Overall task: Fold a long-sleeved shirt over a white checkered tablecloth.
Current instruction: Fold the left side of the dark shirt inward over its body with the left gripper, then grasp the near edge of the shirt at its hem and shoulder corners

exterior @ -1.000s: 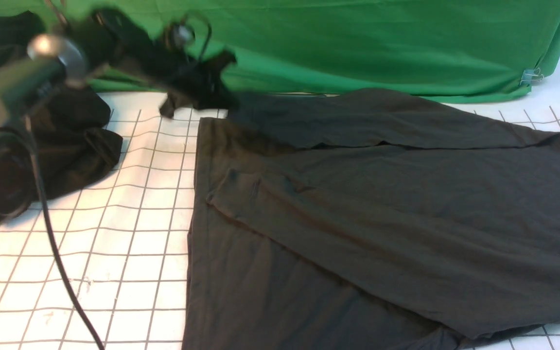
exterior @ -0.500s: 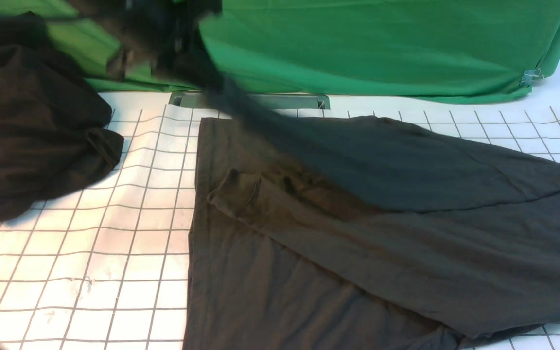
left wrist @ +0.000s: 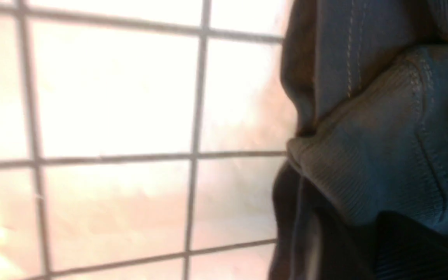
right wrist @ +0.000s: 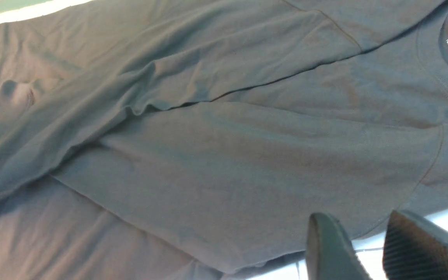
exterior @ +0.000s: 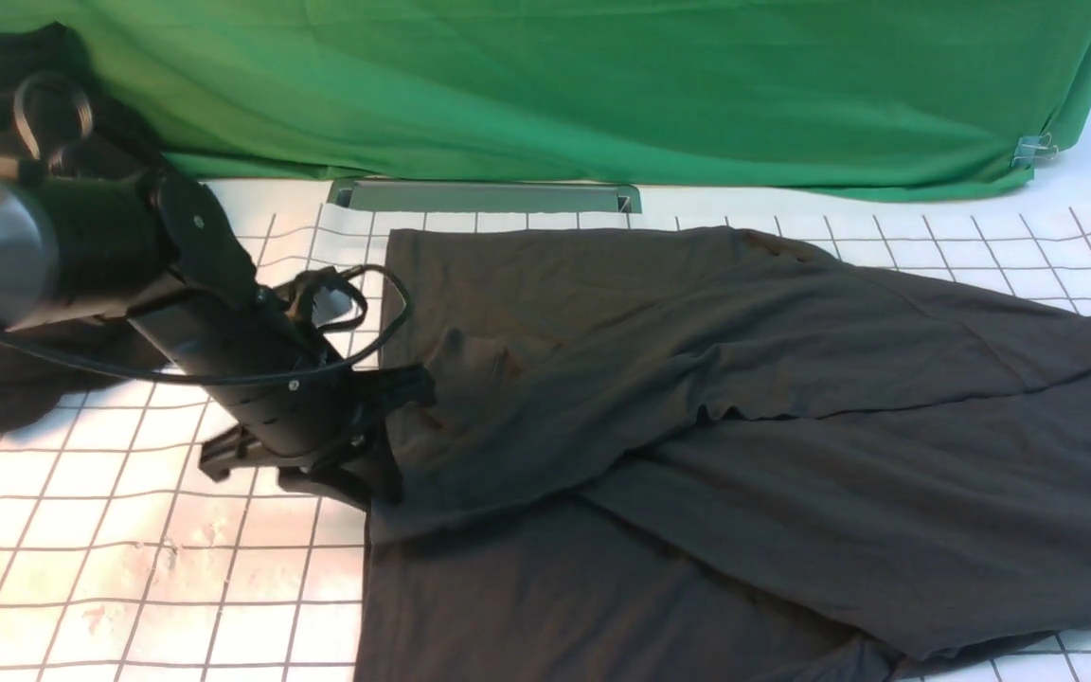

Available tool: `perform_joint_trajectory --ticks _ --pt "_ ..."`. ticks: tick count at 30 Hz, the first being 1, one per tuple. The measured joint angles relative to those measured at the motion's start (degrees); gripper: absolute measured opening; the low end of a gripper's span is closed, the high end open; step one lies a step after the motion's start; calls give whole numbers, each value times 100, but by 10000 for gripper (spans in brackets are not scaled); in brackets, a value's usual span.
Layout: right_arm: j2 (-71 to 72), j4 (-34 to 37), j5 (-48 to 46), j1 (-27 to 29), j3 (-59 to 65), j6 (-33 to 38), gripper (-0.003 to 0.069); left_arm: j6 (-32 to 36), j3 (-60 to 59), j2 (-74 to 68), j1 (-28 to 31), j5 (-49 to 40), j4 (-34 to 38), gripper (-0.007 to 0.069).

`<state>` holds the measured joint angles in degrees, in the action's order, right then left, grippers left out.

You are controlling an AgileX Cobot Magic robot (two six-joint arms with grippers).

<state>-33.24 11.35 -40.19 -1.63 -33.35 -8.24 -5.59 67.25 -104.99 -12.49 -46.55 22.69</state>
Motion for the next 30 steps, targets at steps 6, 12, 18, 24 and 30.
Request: perform_joint_trajectory --ticks 6,12,18,24,30 --pt "0 0 -158 0 0 139 219 -7 743 326 0 -670 -858 465" --pt "0 0 -711 0 0 367 230 -357 912 1177 -144 -1928 -1320 552" --pt "0 0 -813 0 0 468 237 -1088 -685 1811 -1181 -1902 -1283 474" --pt "0 0 -829 0 -2 473 238 -1898 -1830 1619 -1923 -585 -1162 384" --pt "0 0 -846 0 -2 546 238 -1997 -1988 1305 -1940 -289 -990 370"
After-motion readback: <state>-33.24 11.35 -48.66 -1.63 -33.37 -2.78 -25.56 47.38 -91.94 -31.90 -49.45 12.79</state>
